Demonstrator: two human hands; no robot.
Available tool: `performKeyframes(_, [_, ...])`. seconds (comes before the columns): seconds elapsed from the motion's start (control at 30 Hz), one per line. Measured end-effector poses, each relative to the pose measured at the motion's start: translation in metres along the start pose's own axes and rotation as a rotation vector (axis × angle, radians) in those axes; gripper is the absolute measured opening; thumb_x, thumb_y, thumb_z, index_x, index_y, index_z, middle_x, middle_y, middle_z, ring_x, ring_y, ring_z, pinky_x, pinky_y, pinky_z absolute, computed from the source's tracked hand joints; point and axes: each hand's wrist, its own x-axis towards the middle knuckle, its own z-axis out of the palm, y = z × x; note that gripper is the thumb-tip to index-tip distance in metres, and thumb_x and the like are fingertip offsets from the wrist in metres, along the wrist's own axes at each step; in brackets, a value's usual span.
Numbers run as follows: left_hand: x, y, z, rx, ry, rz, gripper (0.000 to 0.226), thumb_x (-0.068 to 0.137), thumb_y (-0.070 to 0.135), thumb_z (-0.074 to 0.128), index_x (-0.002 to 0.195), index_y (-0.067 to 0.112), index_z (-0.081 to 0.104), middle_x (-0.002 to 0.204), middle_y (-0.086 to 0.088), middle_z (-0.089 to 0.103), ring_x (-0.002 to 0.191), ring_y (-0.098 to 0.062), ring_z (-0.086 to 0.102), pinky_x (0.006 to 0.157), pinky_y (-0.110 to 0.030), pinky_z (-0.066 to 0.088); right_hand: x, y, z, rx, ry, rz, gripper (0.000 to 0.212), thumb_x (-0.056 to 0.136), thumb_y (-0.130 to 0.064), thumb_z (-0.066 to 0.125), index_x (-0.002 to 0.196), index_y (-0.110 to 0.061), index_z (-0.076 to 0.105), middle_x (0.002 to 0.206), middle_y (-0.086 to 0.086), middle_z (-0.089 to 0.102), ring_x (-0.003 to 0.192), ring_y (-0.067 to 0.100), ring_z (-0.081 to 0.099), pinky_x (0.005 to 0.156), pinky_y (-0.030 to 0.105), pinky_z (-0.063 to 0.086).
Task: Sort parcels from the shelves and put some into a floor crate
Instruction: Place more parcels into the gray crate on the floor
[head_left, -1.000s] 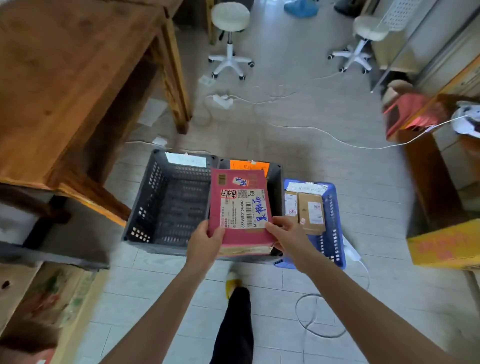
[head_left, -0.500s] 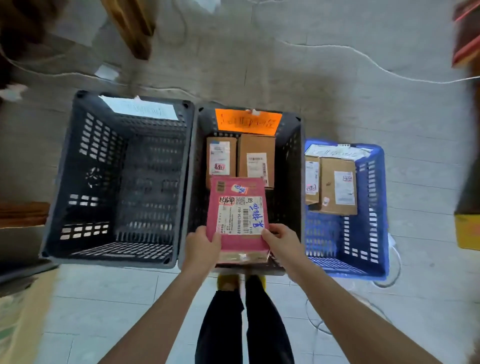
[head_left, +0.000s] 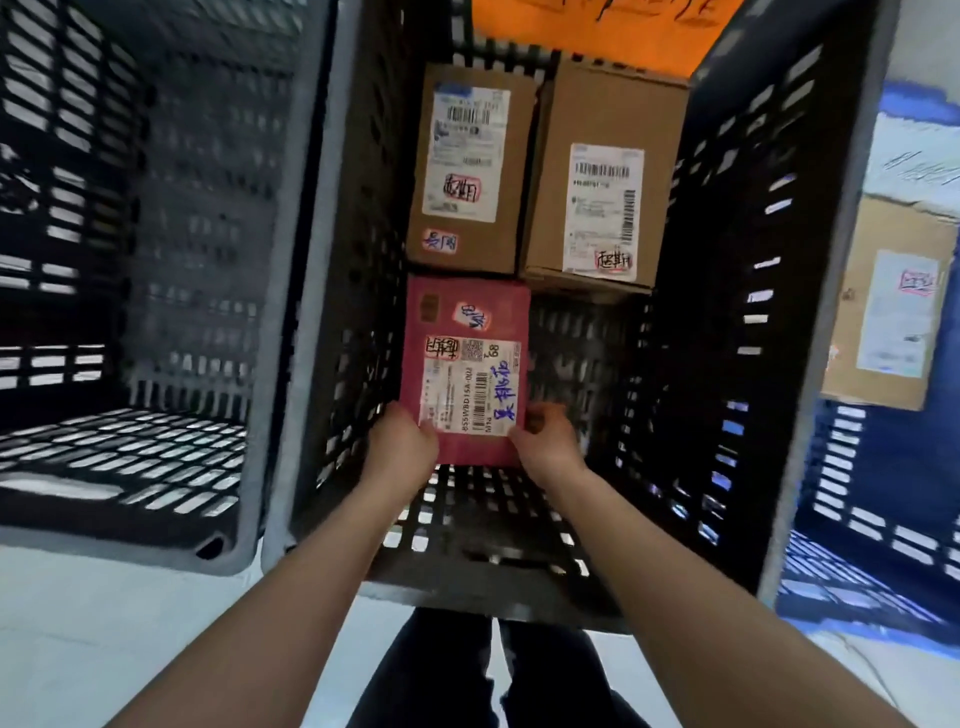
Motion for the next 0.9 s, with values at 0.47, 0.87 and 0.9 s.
performKeyframes(0.47, [-0.044, 0.027, -0.033, -0.13, 0.059, -0.043, 0.035, 0.097, 0.021, 0.041, 0.123, -0.002, 0.05, 0.126, -0.018, 0.057, 0.112, -0.034, 0.056, 0.08, -0.03, 0.041, -0.039, -0.032, -0.001, -0.119, -0.104, 0.011, 0.017, 0.09, -0.01, 0.047, 0.1, -0.005, 0.06, 0.077, 0.0, 0.057, 0.069, 0.014, 0.051, 0.058, 0.02, 0.041])
performKeyframes(0.87, [-0.266, 0.048, -0.207, -0.649, 0.256, -0.015, 0.034, 0.096, 0.028, 0.043, 0.111, 0.0, 0.054, 0.119, -0.018, 0.059, 0.11, -0.033, 0.055, 0.095, -0.039, 0.044, -0.292, -0.17, -0.047, -0.202, -0.135, -0.301, 0.036, 0.094, -0.007, 0.047, 0.129, -0.001, 0.05, 0.124, 0.018, 0.059, 0.112, 0.028, 0.06, 0.101, 0.04, 0.044])
performKeyframes(0.9, [-0.29, 0.043, -0.226, -0.675, 0.284, -0.001, 0.027, 0.097, 0.027, 0.043, 0.107, 0.005, 0.054, 0.117, -0.017, 0.059, 0.111, -0.032, 0.055, 0.096, -0.039, 0.044, -0.319, -0.182, -0.043, -0.21, -0.164, -0.336, 0.035, 0.095, -0.006, 0.045, 0.129, 0.001, 0.049, 0.123, 0.021, 0.06, 0.112, 0.029, 0.06, 0.102, 0.042, 0.043])
